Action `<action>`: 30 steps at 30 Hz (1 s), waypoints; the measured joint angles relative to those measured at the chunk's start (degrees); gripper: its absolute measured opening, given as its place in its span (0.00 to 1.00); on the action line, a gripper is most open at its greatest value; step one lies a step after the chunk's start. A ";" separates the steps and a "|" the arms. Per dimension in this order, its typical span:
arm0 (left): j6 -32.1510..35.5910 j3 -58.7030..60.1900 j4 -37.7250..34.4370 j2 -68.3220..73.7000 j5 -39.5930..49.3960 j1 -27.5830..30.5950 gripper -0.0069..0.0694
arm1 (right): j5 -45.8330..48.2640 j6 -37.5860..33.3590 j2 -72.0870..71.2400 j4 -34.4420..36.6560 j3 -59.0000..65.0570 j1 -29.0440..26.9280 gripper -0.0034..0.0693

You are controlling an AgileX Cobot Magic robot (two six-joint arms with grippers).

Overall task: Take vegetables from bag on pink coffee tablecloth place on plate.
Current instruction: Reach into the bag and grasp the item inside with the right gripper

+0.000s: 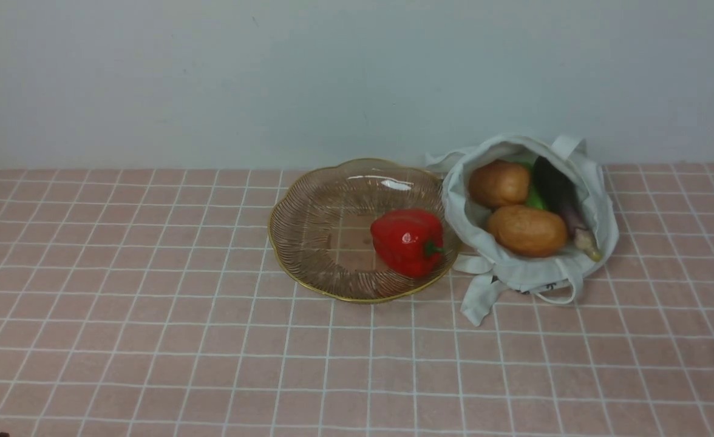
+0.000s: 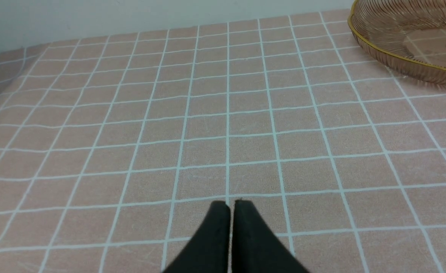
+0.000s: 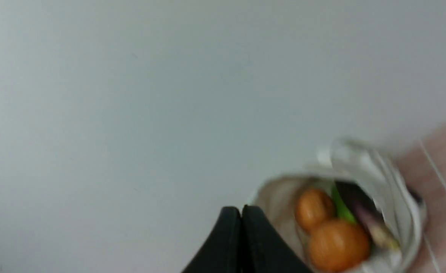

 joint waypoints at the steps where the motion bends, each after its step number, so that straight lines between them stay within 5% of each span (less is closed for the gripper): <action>1: 0.00 0.00 0.00 0.00 0.00 0.00 0.09 | 0.06 -1.74 0.99 -0.50 -2.80 0.00 0.03; 5: 0.00 0.00 0.00 0.00 0.00 0.00 0.09 | 6.72 -8.89 11.69 -7.82 -15.41 0.00 0.03; 13: 0.00 0.00 0.00 0.00 0.00 0.00 0.09 | 28.31 -5.15 42.55 -23.45 -25.88 0.00 0.03; 22: 0.00 0.00 0.00 0.00 0.00 0.00 0.09 | 30.06 -14.94 77.11 -12.55 -36.06 4.99 0.07; 30: 0.00 0.00 0.00 0.00 0.00 0.00 0.09 | 32.59 -18.41 94.17 -13.63 -51.68 7.93 0.28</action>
